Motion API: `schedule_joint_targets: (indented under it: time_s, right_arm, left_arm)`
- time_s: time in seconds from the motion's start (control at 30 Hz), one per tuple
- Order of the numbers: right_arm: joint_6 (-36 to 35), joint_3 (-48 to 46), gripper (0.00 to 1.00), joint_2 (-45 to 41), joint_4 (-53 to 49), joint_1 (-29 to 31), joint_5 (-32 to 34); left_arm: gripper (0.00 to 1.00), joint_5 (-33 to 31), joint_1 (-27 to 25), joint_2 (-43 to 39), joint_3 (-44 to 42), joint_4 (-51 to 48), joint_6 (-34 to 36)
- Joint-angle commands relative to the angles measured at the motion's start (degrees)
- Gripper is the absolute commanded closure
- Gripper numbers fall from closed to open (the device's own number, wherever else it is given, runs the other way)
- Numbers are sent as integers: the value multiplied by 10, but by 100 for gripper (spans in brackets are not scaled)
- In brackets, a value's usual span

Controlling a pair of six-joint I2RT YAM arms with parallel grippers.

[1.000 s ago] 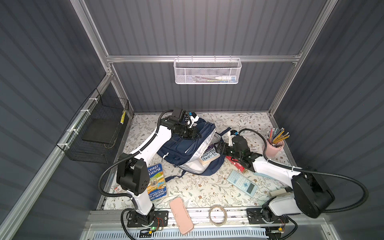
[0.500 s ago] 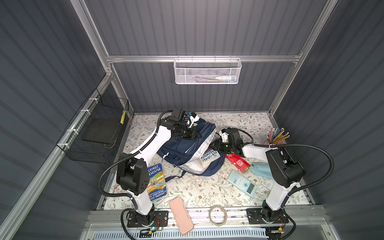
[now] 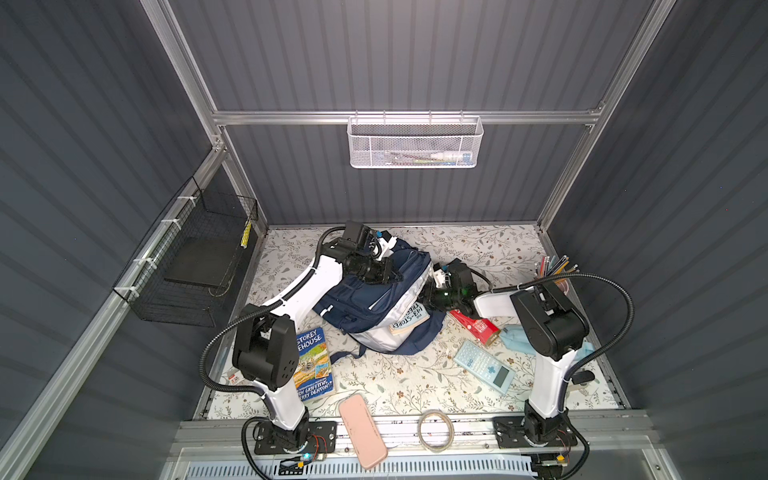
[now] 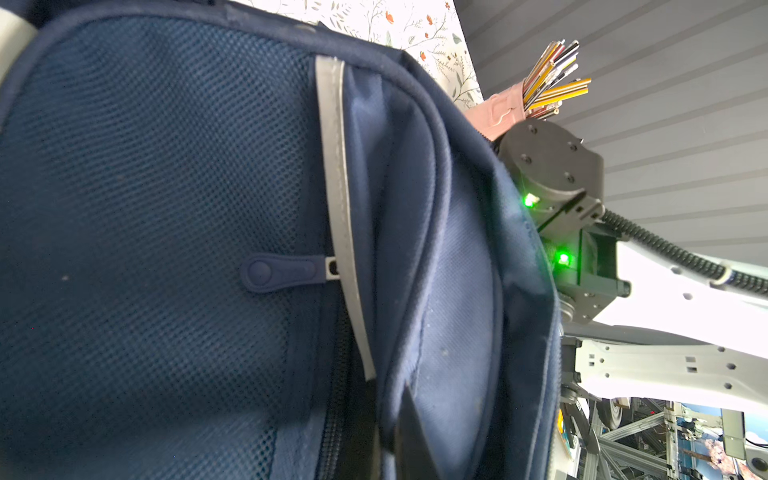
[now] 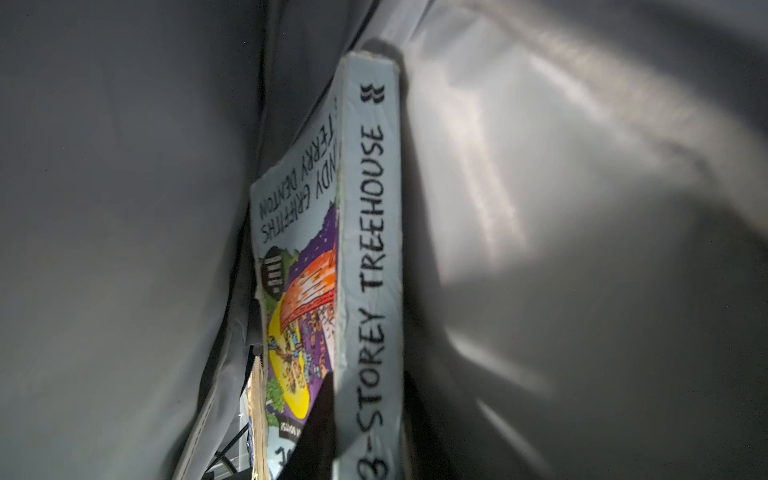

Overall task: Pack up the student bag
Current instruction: 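Release the paperback inside the backpack and withdraw the right gripper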

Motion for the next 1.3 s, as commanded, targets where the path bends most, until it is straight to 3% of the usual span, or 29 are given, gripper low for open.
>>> schedule_joint_targets:
  time_s: [0.0, 0.17, 0.33, 0.5, 0.6, 0.8, 0.93, 1.03, 1.27]
  right_arm:
    - [11, -36, 100, -50, 24, 13, -14]
    - [14, -85, 100, -143, 38, 23, -11]
    - [40, -92, 100, -159, 62, 26, -25]
    - [17, -104, 100, -210, 15, 24, -3]
    - [49, -93, 100, -181, 66, 22, -40]
    - [102, -7, 100, -66, 113, 30, -29]
    - [127, 63, 100, -2, 128, 56, 14]
    - [153, 95, 100, 35, 130, 75, 87]
    - [171, 172, 99, 108, 110, 93, 214]
  left_arm:
    - [100, 35, -1, -26, 34, 4, 0]
    - [100, 22, 7, -16, 76, -37, 32]
    - [100, 19, 14, -12, 94, -47, 47]
    - [100, 17, 24, -18, 89, -43, 51]
    - [100, 38, 24, -14, 93, -35, 47]
    - [100, 68, 24, -11, 98, -23, 36]
    - [100, 103, 24, -5, 99, -10, 25]
    - [100, 130, 24, -5, 93, 6, 14]
    - [100, 127, 25, -8, 97, -5, 17]
